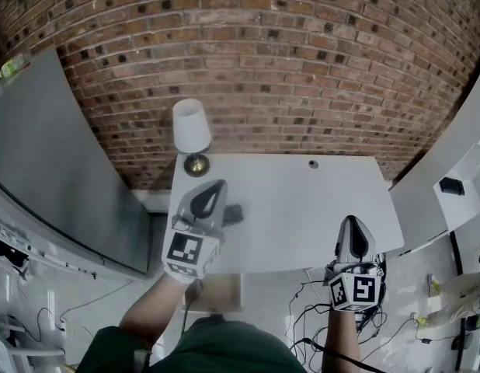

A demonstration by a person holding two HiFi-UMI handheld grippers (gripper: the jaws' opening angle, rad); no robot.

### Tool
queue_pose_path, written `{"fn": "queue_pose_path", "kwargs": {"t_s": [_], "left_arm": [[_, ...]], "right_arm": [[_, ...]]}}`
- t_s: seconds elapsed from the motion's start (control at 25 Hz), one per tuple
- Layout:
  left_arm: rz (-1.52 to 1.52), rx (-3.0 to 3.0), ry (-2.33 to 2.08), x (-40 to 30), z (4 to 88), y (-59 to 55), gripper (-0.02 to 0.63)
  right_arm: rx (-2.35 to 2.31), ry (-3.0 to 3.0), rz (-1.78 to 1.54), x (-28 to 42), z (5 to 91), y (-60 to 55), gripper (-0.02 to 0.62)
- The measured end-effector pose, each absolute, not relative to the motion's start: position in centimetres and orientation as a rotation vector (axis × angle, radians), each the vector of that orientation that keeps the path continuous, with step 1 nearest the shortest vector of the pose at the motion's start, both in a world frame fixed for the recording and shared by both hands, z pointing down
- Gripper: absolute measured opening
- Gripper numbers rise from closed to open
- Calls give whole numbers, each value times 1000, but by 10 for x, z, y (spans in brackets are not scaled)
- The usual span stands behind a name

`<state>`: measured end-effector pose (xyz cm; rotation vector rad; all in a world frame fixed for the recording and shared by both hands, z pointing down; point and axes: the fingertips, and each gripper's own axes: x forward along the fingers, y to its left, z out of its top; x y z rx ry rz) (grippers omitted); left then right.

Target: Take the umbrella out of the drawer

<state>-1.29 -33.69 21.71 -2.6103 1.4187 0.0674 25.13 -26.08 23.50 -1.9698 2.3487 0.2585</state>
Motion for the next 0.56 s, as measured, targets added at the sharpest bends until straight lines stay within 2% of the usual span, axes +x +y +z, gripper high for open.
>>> {"fn": "queue_pose_path", "kwargs": {"t_s": [0.56], "left_arm": [[62,-2630,1406,-22,223,-361,-2]], "right_arm": [[-1986,2344,256,242,236,-282,8]]}}
